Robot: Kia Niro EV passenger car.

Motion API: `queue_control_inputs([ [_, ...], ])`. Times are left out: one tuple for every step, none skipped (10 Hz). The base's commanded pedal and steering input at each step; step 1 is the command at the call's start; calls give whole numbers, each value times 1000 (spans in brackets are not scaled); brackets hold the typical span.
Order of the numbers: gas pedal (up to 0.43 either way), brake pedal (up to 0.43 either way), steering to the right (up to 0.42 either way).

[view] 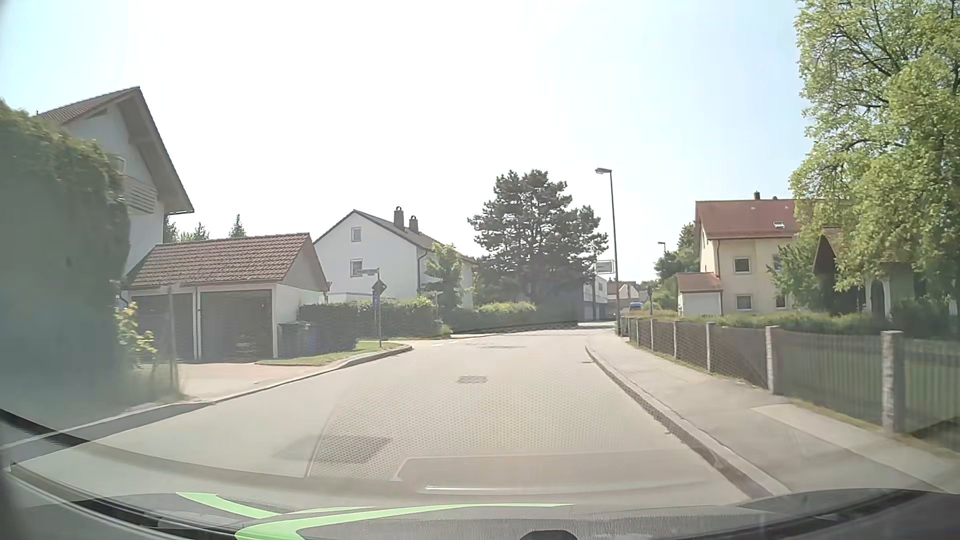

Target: Follow the waypoints while adhering to traffic rules and regulations

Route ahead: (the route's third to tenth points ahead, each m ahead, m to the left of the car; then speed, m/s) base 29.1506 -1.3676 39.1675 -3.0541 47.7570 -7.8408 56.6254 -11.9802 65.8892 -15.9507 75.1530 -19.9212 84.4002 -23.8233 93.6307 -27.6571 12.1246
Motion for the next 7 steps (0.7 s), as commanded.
queue_control_inputs([
  [98, 0, 14],
  [98, 0, 18],
  [87, 0, 19],
  [87, 0, 20],
  [87, 0, 19],
  [87, 0, 22],
  [87, 0, 22],
])
